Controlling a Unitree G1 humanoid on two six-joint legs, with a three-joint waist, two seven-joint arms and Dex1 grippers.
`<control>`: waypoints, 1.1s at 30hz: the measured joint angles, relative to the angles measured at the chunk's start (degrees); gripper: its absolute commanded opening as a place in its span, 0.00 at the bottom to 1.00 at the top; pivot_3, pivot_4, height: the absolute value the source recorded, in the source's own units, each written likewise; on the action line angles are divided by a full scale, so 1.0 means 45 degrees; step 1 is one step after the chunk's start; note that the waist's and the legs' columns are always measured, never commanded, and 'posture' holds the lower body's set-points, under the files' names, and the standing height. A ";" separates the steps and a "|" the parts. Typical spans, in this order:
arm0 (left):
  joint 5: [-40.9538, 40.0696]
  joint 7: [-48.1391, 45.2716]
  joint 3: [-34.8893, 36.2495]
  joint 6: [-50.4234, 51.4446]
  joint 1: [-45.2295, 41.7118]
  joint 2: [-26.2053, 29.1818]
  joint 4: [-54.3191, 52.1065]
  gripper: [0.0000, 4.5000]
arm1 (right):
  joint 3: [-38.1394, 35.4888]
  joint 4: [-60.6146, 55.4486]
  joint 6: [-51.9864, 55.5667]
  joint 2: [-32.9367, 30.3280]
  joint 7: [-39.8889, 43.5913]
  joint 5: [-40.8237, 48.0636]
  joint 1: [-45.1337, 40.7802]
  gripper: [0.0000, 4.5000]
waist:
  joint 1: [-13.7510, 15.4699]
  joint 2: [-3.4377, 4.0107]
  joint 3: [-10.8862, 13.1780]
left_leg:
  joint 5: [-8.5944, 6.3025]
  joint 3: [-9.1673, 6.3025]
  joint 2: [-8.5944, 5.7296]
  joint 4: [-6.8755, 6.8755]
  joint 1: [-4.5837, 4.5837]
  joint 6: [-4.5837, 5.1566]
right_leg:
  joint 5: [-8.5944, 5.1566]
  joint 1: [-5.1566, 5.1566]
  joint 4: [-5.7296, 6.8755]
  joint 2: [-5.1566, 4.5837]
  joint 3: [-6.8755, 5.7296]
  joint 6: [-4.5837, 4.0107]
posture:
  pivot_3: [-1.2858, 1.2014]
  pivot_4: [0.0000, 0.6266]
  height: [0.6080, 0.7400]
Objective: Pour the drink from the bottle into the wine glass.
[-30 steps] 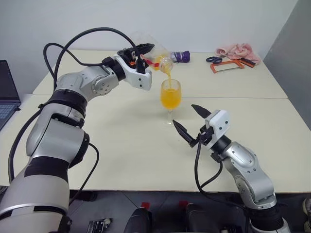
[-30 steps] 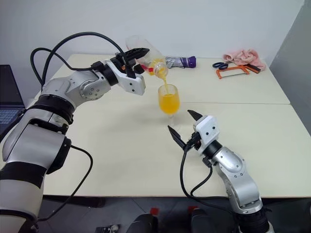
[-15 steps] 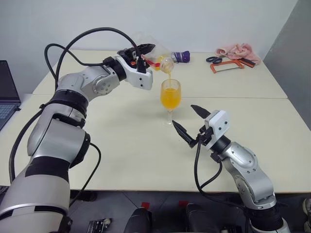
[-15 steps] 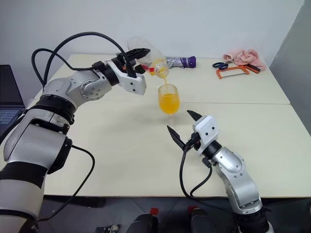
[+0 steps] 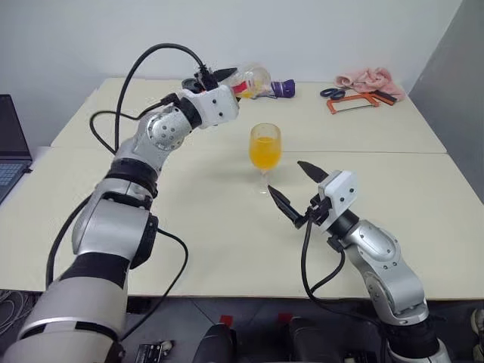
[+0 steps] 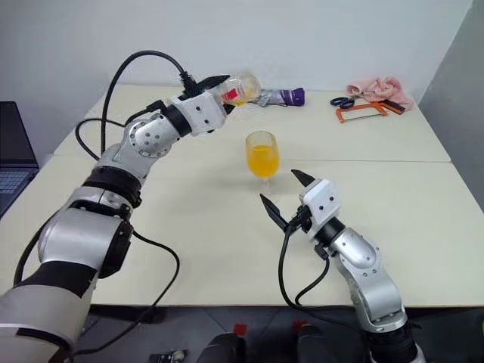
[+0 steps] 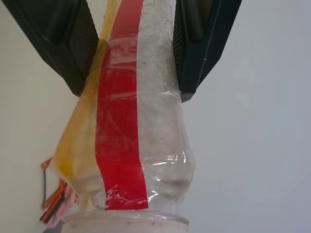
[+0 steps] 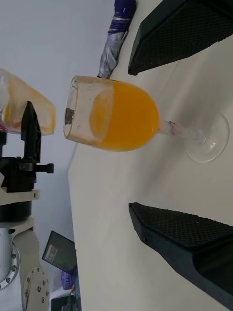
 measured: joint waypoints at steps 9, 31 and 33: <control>-0.4036 -0.1690 0.3221 0.6575 0.3040 0.0482 -0.4151 0.37 | 0.0379 -0.0370 0.2237 -0.1846 0.2719 0.1993 -0.1418 1.00 | -0.0357 0.0001 -0.0001 | -0.0018 -0.0036 0.0019 0.0075 -0.0017 0.0032 | 0.0001 -0.0002 0.0041 0.0015 -0.0003 -0.0001 | 0.52 0.24 1.00; -0.6274 -0.1379 0.5722 1.1422 0.8603 0.1246 -0.8690 0.37 | 0.1878 0.1178 0.3529 -0.0857 0.3004 0.1477 -0.4035 1.00 | -0.0141 -0.0038 -0.0024 | -0.0004 -0.0052 0.0020 0.0109 -0.0090 0.0006 | 0.0002 -0.0076 0.0094 -0.0034 -0.0011 -0.0003 | 0.52 0.24 1.00; -0.6266 -0.1557 0.5714 1.0868 0.8660 0.1235 -0.8336 0.37 | 0.1949 0.1205 0.3529 -0.0856 0.3017 0.1463 -0.4035 1.00 | -0.0144 -0.0038 -0.0024 | -0.0004 -0.0051 0.0021 0.0109 -0.0090 0.0007 | 0.0002 -0.0077 0.0093 -0.0035 -0.0010 -0.0003 | 0.52 0.24 1.00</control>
